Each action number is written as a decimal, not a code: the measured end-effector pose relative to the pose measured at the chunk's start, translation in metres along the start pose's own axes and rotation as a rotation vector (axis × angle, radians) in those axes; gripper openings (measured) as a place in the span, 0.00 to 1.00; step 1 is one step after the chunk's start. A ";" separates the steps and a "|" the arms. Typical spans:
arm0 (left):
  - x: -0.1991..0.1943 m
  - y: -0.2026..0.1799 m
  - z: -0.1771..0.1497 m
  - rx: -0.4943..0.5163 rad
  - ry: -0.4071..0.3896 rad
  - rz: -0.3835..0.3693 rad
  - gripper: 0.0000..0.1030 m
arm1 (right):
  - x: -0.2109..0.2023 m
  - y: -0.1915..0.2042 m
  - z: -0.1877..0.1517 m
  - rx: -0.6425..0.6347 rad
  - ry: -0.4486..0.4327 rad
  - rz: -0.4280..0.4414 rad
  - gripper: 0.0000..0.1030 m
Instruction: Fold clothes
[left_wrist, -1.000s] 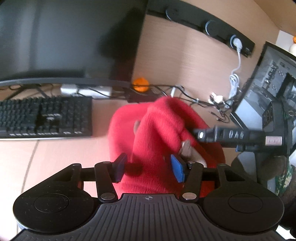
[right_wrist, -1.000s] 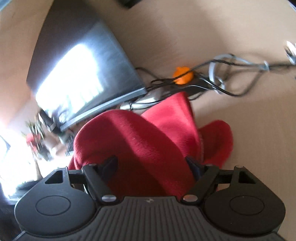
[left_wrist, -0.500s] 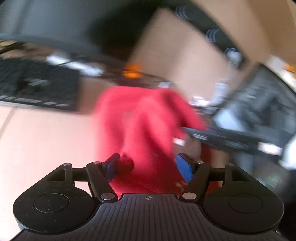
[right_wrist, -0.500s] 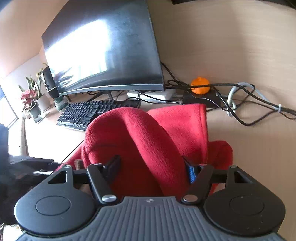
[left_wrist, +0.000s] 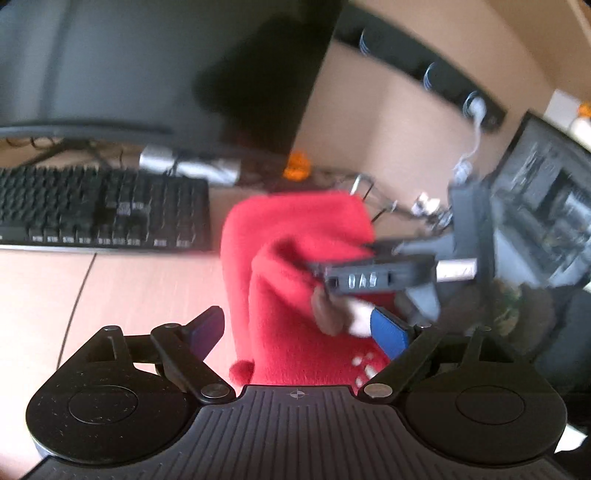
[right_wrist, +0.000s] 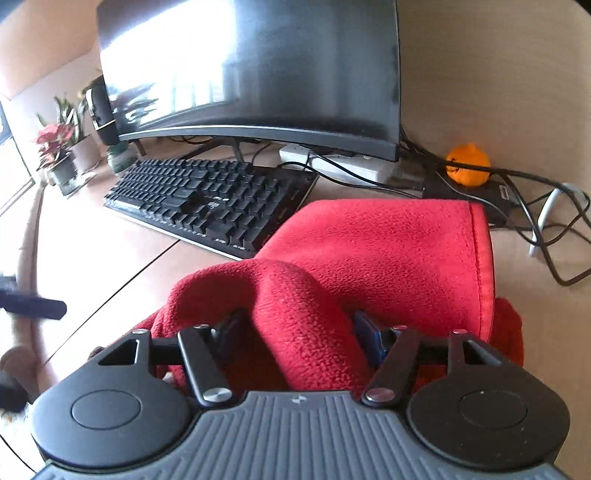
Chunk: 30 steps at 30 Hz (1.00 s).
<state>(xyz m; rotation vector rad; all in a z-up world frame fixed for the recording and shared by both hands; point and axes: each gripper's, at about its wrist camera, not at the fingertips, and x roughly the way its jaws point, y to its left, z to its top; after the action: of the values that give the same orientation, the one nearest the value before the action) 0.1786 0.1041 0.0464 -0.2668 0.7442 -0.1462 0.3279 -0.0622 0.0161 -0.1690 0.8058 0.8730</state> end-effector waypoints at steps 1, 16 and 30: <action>0.009 -0.002 -0.002 0.032 0.023 0.035 0.88 | -0.005 0.001 0.000 -0.002 -0.008 -0.011 0.69; 0.073 0.010 0.029 0.213 0.062 0.114 0.92 | -0.043 -0.058 -0.046 0.161 -0.054 -0.398 1.00; 0.055 0.025 0.049 0.044 0.012 -0.058 0.92 | -0.046 -0.085 0.006 0.092 -0.126 -0.448 1.00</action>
<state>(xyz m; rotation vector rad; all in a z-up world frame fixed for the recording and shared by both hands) 0.2531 0.1251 0.0385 -0.2464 0.7448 -0.2194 0.3762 -0.1435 0.0368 -0.2013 0.6540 0.4189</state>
